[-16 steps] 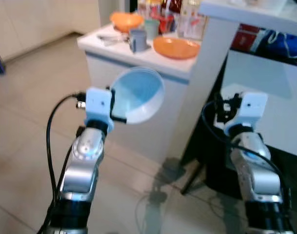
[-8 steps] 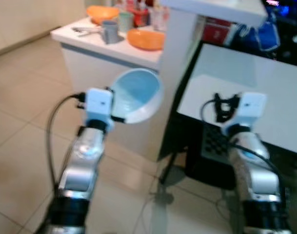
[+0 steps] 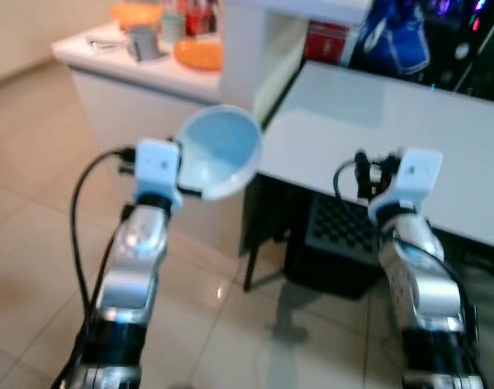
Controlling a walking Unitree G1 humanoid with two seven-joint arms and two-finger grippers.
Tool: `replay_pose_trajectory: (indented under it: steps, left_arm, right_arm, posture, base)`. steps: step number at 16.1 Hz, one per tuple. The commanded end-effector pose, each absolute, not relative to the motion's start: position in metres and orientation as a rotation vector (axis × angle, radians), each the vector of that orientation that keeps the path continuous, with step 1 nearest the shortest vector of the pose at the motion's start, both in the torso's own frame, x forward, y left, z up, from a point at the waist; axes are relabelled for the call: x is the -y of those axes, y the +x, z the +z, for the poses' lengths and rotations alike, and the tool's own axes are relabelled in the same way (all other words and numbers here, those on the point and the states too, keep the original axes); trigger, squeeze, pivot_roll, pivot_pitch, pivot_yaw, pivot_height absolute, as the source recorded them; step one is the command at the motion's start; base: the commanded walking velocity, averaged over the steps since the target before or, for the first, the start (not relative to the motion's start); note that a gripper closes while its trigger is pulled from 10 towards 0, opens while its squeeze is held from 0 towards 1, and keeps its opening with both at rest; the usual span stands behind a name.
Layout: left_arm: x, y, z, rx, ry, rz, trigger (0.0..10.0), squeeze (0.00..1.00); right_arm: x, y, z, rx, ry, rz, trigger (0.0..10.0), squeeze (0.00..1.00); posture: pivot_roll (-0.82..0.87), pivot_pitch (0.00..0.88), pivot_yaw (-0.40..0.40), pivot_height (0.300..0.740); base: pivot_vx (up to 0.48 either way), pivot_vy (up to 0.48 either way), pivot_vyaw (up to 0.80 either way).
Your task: Setting the table
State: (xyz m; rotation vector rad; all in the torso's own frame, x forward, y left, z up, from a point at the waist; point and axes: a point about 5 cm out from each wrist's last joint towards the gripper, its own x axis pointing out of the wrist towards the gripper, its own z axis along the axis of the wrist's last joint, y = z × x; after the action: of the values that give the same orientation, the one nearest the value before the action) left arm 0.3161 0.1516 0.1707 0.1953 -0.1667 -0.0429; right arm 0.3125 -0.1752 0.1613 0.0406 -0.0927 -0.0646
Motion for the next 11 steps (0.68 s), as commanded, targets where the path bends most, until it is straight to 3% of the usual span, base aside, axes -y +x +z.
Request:
replay_pose_trajectory:
  steps: [1,11]
  left_arm:
    - [-0.142,0.318,0.179,0.211,0.19,-0.078,10.0,0.0]
    - [-0.144,0.329,0.182,0.221,0.209,-0.084,10.0,0.0]
  right_arm:
    - [0.186,0.314,0.158,0.076,0.04,-0.107,10.0,0.0]
    - [0.187,0.313,0.159,0.082,0.06,-0.125,10.0,0.0]
  posture:
    - [0.04,0.0,-0.038,0.74]
    - [0.04,0.0,-0.019,0.74]
  base:
    - [0.0,-0.341,0.0]
    - [0.0,-0.34,-0.04]
